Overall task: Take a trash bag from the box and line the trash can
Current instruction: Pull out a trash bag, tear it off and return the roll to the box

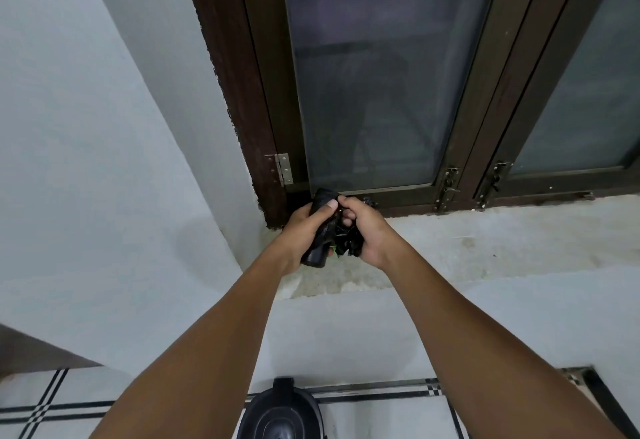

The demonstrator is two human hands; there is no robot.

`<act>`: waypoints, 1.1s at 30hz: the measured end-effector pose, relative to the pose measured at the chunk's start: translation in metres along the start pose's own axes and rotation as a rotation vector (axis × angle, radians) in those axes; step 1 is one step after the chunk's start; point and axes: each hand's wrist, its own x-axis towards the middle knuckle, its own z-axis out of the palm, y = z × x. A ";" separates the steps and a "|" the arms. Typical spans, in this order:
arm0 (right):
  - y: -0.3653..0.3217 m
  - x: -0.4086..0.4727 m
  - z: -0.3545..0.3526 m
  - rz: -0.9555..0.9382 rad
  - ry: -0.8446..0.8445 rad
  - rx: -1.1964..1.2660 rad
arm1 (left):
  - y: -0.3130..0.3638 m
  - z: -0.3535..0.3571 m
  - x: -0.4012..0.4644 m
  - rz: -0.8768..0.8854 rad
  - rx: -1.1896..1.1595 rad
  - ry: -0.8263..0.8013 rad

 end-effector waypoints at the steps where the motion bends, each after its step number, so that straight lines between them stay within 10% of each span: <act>1: -0.001 -0.002 0.003 -0.011 -0.005 0.007 | 0.000 0.001 0.000 0.006 -0.027 0.001; 22: 0.007 -0.016 0.019 -0.020 0.141 0.164 | -0.006 -0.002 -0.012 -0.044 -0.283 -0.033; 27: -0.003 -0.016 0.014 -0.122 0.267 0.265 | -0.004 -0.012 0.002 -0.171 -0.772 0.017; 33: -0.010 -0.003 0.014 -0.021 0.160 0.119 | -0.013 -0.003 0.008 -0.141 -0.551 0.134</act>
